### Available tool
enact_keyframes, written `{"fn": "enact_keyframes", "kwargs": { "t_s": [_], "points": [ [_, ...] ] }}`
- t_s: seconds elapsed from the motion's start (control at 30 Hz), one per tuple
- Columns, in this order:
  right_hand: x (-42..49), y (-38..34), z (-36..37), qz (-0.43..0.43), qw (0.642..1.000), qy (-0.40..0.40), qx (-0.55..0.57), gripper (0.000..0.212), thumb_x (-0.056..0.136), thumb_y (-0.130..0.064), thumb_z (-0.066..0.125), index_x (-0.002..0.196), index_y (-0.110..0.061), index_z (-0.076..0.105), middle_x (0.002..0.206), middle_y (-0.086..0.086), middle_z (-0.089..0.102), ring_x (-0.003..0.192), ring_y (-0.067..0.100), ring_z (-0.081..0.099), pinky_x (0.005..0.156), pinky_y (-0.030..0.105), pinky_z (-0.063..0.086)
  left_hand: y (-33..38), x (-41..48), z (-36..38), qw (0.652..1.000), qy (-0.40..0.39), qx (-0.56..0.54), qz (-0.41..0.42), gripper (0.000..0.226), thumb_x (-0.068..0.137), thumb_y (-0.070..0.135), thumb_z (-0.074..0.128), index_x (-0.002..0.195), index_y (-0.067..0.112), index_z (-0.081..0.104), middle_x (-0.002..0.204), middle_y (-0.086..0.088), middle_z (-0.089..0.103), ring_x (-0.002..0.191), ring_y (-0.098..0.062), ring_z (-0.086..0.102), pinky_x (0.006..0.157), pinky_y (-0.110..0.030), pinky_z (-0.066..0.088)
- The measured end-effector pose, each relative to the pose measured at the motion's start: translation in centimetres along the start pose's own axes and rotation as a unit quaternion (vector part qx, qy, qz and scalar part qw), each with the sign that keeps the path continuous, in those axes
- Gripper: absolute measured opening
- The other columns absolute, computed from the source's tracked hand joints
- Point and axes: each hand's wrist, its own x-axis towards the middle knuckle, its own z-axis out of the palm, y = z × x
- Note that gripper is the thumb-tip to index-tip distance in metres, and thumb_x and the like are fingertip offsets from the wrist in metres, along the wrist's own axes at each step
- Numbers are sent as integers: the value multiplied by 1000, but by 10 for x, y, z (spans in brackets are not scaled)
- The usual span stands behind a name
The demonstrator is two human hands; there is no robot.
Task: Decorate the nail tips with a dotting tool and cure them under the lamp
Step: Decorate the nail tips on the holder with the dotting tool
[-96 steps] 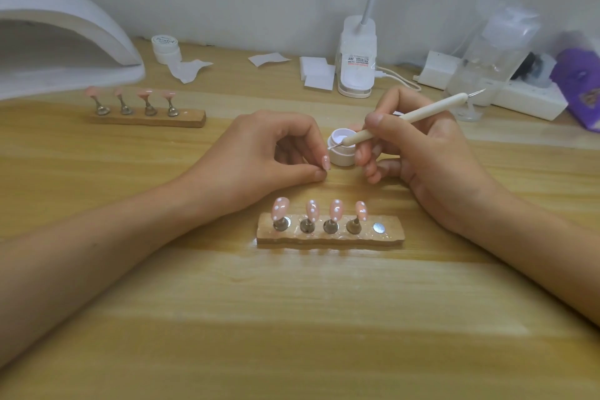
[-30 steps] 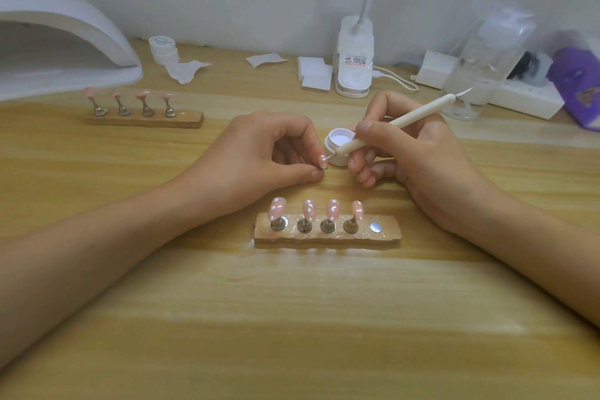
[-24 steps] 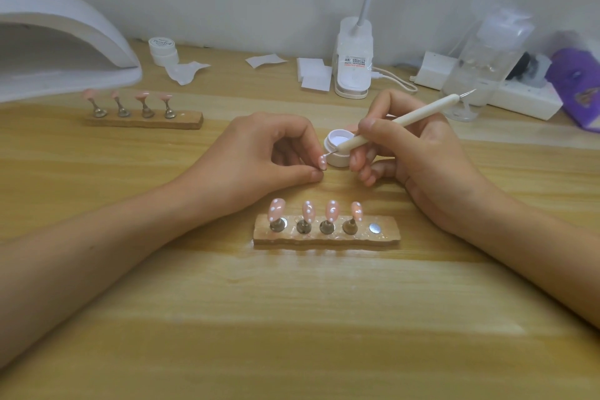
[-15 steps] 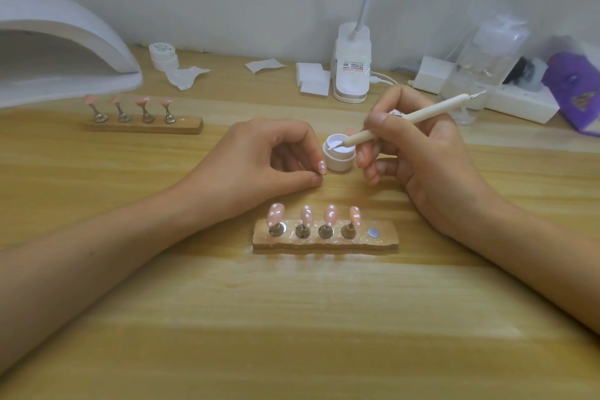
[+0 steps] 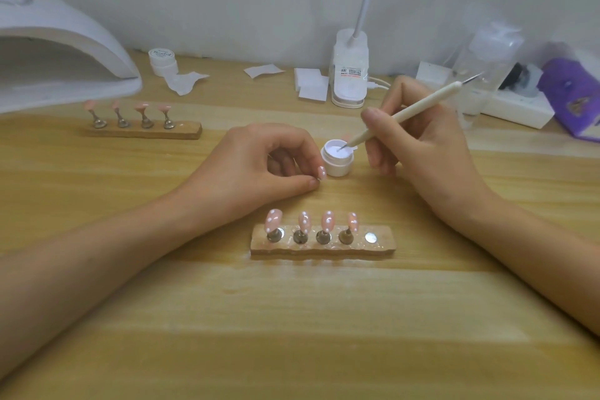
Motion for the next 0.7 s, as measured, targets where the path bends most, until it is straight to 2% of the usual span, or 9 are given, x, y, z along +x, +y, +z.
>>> {"fn": "enact_keyframes", "kwargs": {
  "t_s": [0.3,0.53,0.7],
  "points": [
    [0,3,1,19,999,-38,-22,26,97,-16,60,78,-10,45,53,5,58,44,18,49,45,29,42,0,0,0,1000,3,1,-7,17,78,9,79,77,24,73,69,22,66,58,2,55,58,-6,39],
    [0,-1,-2,-14,1000,15,13,20,99,-16,57,80,-16,50,54,3,56,46,22,48,44,28,41,1,0,0,1000,5,7,-4,17,78,9,79,77,24,72,67,24,64,57,3,55,57,-5,38],
    [1,-5,-3,-27,998,32,57,21,94,-18,63,78,-16,50,58,3,61,49,20,55,47,26,45,1,0,1,1000,5,10,-2,16,78,9,79,77,24,72,65,25,63,57,3,55,57,-5,38]
  ]
}}
